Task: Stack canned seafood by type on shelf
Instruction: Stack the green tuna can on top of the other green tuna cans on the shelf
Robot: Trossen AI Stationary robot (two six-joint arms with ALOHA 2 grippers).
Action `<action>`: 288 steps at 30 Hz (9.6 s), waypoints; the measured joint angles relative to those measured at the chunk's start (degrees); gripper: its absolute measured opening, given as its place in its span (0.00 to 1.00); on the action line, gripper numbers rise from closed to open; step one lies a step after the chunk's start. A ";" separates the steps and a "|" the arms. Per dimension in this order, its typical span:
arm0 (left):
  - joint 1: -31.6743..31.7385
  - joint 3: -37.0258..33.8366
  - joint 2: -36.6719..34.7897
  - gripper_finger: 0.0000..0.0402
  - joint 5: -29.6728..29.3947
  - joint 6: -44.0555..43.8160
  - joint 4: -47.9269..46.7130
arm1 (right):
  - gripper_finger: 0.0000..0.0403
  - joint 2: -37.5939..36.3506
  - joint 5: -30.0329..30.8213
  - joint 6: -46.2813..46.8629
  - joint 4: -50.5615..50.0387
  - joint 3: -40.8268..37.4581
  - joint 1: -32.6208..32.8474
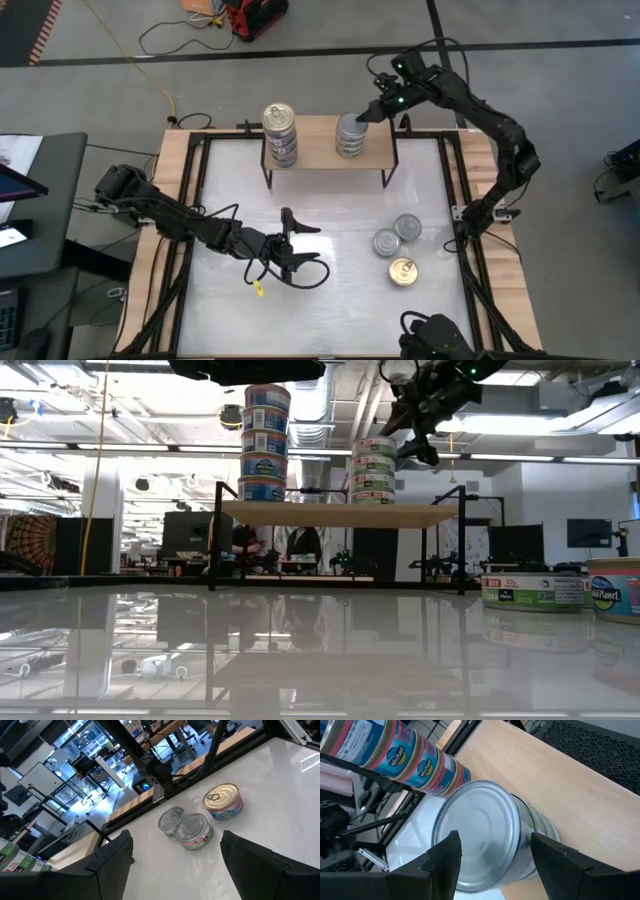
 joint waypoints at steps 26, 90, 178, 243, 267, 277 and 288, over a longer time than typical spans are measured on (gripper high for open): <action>5.95 0.00 0.00 0.72 1.84 -20.39 -0.72 | 0.65 -27.52 38.14 -7.97 -0.75 -10.27 27.16; 13.65 12.35 16.62 0.72 14.83 -27.37 -8.69 | 0.65 -16.00 63.77 22.06 9.35 -53.54 75.10; 8.34 12.24 9.79 0.72 7.22 -26.22 -23.18 | 0.65 9.09 37.66 -3.37 17.19 -31.26 55.88; -0.20 -24.40 -20.85 0.72 -0.72 -29.42 12.75 | 0.65 11.93 38.14 6.10 24.12 -32.83 59.67; -0.23 -18.97 -20.88 0.72 -4.87 -30.56 -0.66 | 0.65 17.42 38.13 2.86 19.31 -23.21 58.27; 1.51 -18.82 -18.80 0.72 1.24 -38.71 -4.09 | 0.65 3.32 52.11 3.05 13.53 -25.42 60.70; 4.22 -2.31 0.43 0.72 7.04 -42.86 -14.09 | 0.65 -12.04 60.81 14.49 12.80 -40.12 65.09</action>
